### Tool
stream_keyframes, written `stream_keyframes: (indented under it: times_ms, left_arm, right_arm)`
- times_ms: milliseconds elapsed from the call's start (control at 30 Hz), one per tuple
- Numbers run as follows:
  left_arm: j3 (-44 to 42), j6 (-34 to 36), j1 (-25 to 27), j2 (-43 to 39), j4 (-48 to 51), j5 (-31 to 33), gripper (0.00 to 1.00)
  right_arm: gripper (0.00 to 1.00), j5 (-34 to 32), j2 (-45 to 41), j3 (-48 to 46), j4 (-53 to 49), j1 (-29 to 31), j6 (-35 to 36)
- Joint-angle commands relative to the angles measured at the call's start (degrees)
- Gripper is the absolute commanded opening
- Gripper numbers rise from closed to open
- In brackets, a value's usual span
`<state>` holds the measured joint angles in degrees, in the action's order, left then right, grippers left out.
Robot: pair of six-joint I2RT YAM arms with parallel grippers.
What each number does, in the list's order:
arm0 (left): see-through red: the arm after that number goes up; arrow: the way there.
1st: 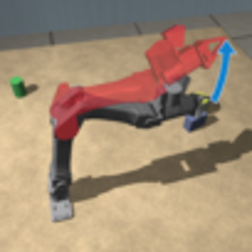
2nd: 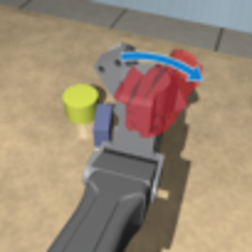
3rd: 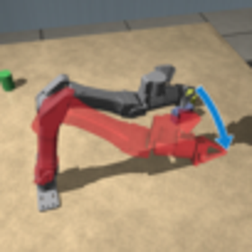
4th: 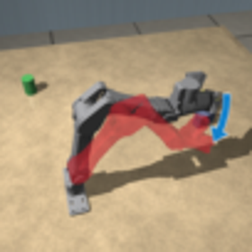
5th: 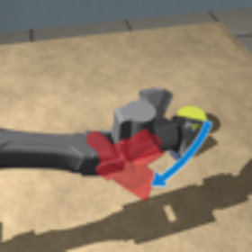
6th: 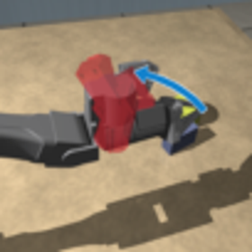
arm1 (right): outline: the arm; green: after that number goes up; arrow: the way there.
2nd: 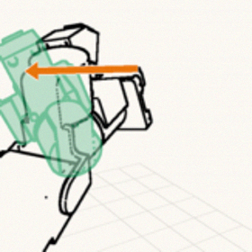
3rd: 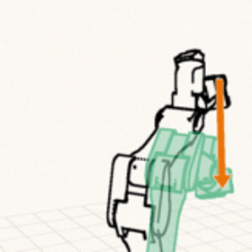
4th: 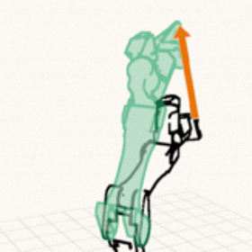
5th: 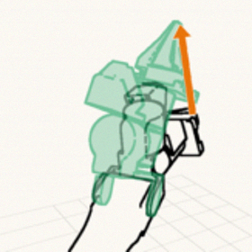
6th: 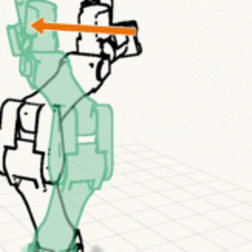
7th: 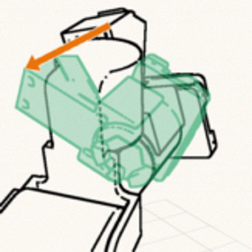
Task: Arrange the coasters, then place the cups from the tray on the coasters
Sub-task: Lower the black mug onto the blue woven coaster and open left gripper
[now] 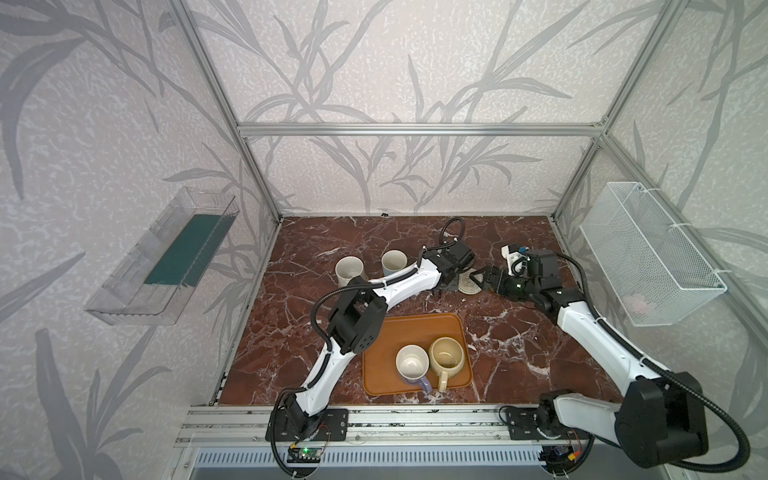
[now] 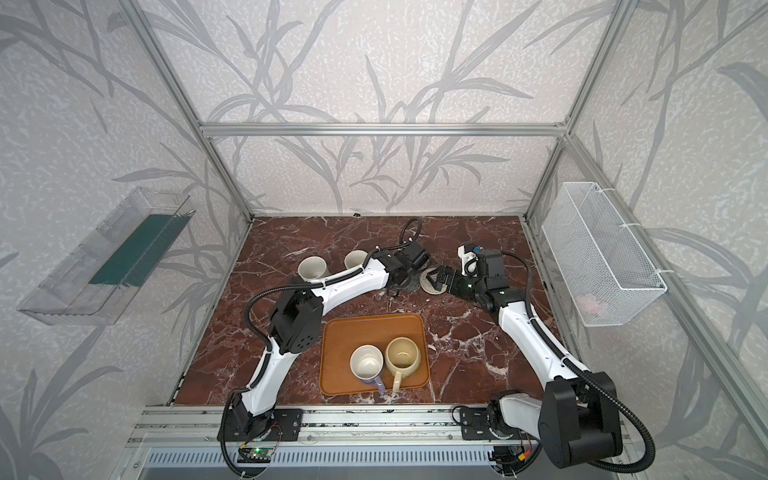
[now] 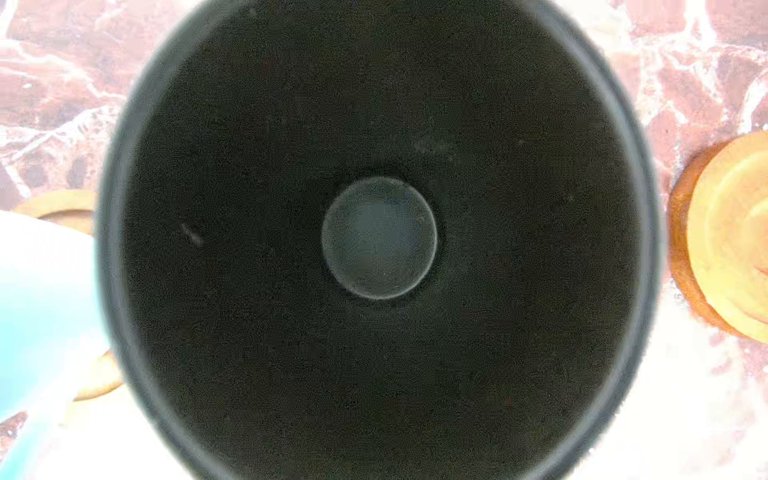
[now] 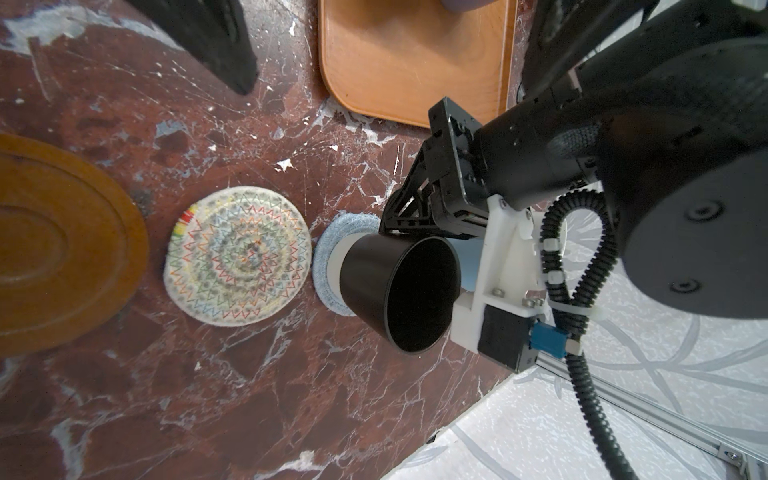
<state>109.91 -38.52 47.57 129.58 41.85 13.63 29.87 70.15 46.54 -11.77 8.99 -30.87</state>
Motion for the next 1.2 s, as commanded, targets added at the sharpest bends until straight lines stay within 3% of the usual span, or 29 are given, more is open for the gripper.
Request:
stream_keyframes:
  times_ms: [0, 233, 367, 433, 533, 800, 1033, 1167]
  left_arm:
    - [-3.52, -2.65, -0.37, -2.42, 2.55, 3.38, 0.00]
    - [-6.75, -2.77, -0.51, -4.95, -0.40, 4.48, 0.00]
    - [-5.82, -2.85, -1.14, -3.79, -0.91, 0.89, 0.00]
    - [-4.94, -2.96, -1.19, -3.29, 0.20, 0.73, 0.09]
    - [-4.77, -3.05, -1.23, -3.56, 0.69, 2.35, 0.31]
    - [-5.16, -2.89, -1.19, -5.06, 0.78, 2.37, 0.41]
    - [-7.88, -2.63, -1.25, -10.58, -1.28, 2.11, 0.61]
    - [-11.83, -2.36, -1.25, -16.30, -4.45, 1.01, 0.72]
  right_arm:
    - [0.99, 1.82, -0.01, 0.21, 1.48, -0.11, -0.75]
    - [0.99, 2.20, 0.51, 0.81, 1.67, -0.07, -1.27]
    - [0.99, 2.13, 0.51, 0.92, 1.55, -0.12, -1.27]
    - [0.99, 2.12, 0.60, 1.15, 1.36, -0.12, -1.16]
    - [0.99, 2.21, 0.55, 1.36, 0.90, -0.11, -0.88]
    - [0.99, 2.48, 1.04, 1.62, -0.10, -0.12, -0.19]
    - [0.99, 2.12, -0.96, 2.66, -4.76, 0.86, 4.72]
    - [0.99, -1.89, -3.70, 4.07, -11.55, 4.40, 7.65]
